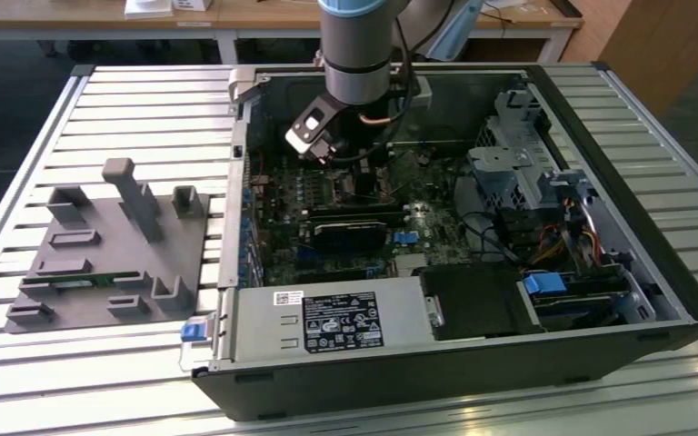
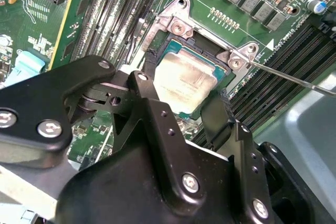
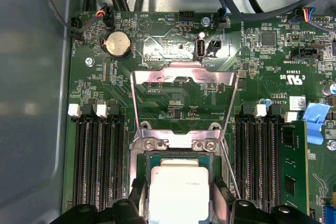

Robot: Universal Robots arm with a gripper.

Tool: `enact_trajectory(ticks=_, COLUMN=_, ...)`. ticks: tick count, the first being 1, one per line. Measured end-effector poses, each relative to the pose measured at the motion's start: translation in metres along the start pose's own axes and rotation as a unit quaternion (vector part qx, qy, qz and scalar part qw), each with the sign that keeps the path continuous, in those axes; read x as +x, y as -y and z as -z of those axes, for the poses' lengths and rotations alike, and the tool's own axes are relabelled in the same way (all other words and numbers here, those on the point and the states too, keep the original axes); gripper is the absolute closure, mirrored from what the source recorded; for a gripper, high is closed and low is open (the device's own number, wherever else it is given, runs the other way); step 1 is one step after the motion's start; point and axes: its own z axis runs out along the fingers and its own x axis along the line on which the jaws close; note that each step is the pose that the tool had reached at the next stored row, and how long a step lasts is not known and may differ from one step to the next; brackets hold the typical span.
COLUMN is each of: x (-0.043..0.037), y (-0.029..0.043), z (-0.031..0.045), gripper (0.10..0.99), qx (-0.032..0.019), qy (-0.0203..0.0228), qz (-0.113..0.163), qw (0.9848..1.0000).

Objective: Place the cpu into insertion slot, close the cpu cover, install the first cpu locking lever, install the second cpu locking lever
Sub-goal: 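Place the cpu into insertion slot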

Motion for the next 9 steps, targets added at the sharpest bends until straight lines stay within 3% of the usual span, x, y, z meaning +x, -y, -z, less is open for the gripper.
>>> enact_trajectory(ticks=4, x=0.0001, y=-0.0012, z=0.0033, gripper=0.486, qx=0.0029, qy=0.0000, qz=0.000, qw=1.0000)
enact_trajectory(ticks=5, x=0.0001, y=-0.0017, z=0.0039, gripper=0.545, qx=0.0042, qy=0.0000, qz=0.000, qw=1.0000)
enact_trajectory(ticks=6, x=0.0001, y=-0.0022, z=0.0046, gripper=0.545, qx=0.0055, qy=0.0000, qz=0.000, qw=1.0000)
enact_trajectory(ticks=8, x=0.0001, y=-0.0031, z=0.0061, gripper=0.671, qx=0.0084, qy=0.0001, qz=0.000, qw=1.0000)
enact_trajectory(ticks=9, x=0.0001, y=-0.0035, z=0.0069, gripper=0.671, qx=0.0099, qy=0.0001, qz=0.000, qw=1.0000)
